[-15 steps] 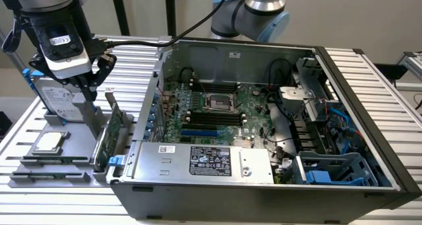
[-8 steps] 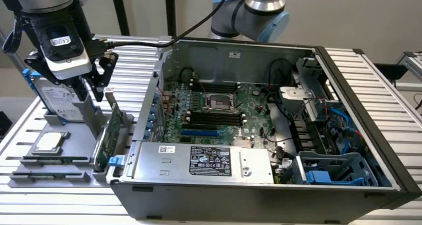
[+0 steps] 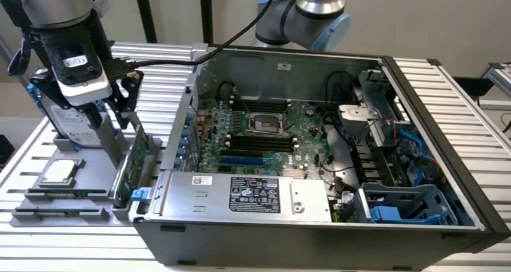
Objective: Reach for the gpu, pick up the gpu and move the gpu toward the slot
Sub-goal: 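Pick up the gpu and move the gpu toward the slot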
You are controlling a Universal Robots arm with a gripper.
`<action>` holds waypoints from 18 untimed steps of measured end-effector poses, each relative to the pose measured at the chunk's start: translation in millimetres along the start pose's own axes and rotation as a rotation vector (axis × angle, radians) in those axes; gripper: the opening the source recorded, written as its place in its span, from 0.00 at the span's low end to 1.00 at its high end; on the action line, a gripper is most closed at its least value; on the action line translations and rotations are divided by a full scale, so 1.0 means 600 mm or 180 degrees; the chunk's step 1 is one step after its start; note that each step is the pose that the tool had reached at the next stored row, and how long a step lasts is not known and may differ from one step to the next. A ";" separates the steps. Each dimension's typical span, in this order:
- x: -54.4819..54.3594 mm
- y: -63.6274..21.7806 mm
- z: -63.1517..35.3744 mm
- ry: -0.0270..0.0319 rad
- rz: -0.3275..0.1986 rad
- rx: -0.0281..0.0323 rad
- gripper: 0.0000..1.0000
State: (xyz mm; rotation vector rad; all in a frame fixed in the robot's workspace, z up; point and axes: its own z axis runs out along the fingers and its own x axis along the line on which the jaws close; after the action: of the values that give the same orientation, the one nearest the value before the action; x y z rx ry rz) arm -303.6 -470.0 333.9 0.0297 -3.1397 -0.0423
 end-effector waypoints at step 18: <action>0.006 -0.010 0.053 -0.0030 -0.0001 0.0006 0.48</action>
State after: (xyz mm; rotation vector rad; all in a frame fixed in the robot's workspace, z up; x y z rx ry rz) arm -306.8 -475.4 301.7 0.0299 -3.1492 -0.0396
